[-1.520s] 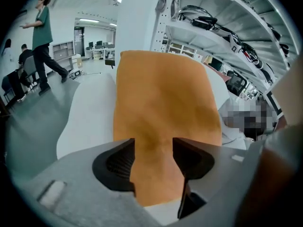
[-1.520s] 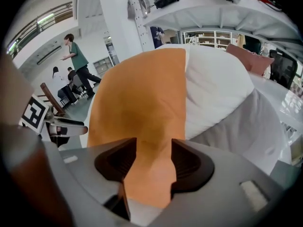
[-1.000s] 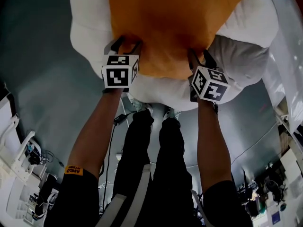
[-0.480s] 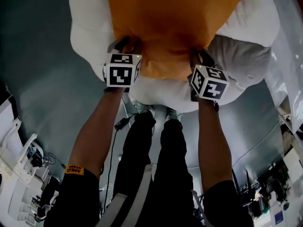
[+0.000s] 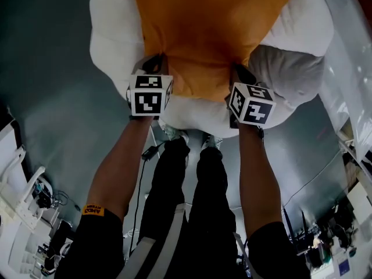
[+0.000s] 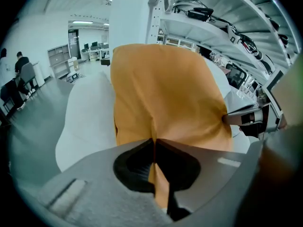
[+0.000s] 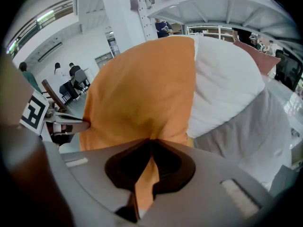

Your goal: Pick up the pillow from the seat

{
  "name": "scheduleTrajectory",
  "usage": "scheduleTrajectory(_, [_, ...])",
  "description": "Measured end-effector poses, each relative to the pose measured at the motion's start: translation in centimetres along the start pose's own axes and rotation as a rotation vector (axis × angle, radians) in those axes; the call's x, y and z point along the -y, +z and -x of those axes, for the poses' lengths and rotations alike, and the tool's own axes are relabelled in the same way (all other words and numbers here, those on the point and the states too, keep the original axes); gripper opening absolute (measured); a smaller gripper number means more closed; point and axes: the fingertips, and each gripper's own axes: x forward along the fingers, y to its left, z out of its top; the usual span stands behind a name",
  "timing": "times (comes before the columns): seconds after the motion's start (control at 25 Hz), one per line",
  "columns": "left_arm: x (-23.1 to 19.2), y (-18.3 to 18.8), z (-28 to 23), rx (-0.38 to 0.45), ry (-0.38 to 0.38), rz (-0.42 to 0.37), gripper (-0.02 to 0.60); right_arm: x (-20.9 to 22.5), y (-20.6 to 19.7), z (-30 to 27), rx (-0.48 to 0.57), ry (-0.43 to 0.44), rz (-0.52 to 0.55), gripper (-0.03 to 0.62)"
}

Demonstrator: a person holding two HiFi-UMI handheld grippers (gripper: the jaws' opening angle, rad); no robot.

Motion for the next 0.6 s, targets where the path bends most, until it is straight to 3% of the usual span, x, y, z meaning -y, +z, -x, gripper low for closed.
scheduleTrajectory(0.6, [0.3, 4.6, 12.4, 0.114, -0.006, 0.057, 0.004, -5.1, 4.5, 10.1, 0.06, 0.001, -0.012, 0.009])
